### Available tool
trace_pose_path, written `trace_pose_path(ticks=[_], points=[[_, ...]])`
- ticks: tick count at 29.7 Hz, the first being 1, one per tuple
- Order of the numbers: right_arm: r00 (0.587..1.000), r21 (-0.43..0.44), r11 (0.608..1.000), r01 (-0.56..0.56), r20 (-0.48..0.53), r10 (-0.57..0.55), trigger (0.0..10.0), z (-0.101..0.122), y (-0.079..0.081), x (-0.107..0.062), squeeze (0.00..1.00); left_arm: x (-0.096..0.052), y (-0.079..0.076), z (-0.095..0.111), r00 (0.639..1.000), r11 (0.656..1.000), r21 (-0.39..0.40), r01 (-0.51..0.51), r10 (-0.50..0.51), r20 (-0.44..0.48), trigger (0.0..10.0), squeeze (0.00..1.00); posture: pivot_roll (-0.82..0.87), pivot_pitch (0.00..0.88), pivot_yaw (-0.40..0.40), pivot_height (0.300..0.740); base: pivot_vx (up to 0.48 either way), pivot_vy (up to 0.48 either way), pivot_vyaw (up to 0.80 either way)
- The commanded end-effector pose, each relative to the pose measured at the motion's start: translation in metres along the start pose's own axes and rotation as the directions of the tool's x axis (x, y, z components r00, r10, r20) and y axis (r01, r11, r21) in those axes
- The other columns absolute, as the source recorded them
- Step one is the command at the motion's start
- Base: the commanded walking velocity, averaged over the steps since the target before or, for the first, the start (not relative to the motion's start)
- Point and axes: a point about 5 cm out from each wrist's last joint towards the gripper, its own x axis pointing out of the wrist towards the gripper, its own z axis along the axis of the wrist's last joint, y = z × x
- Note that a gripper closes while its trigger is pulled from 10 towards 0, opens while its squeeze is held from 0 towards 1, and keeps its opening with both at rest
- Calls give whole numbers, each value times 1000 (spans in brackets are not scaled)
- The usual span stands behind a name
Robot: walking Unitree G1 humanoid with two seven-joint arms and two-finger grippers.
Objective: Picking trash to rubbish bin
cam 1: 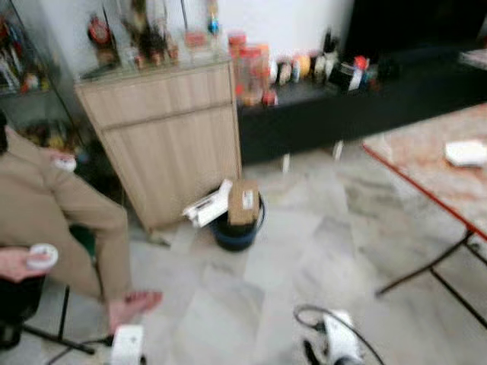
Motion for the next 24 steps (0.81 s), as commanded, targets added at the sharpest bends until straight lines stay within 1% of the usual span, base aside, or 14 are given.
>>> trace_pose_path(ticks=[1, 2, 24], points=[[999, 3, 999, -42, 24, 42, 10000, 9, 16, 3, 0, 0, 13, 1, 1000, 999, 8, -31, 31, -2, 10000, 0, 54, 2, 48, 740, 262, 0, -800], [999, 2, 999, -41, 25, 41, 10000, 9, 16, 3, 0, 0, 13, 0, 1000, 1000, 9, -30, 30, -2, 10000, 0, 54, 2, 48, 740, 371, 0, -800], [997, -4, 998, -69, 33, 69, 10000, 10, 22, 3, 0, 0, 15, 1, 1000, 999, 31, -24, 25, -3, 10000, 0, 60, 0, 71, 740, 294, 0, 0]])
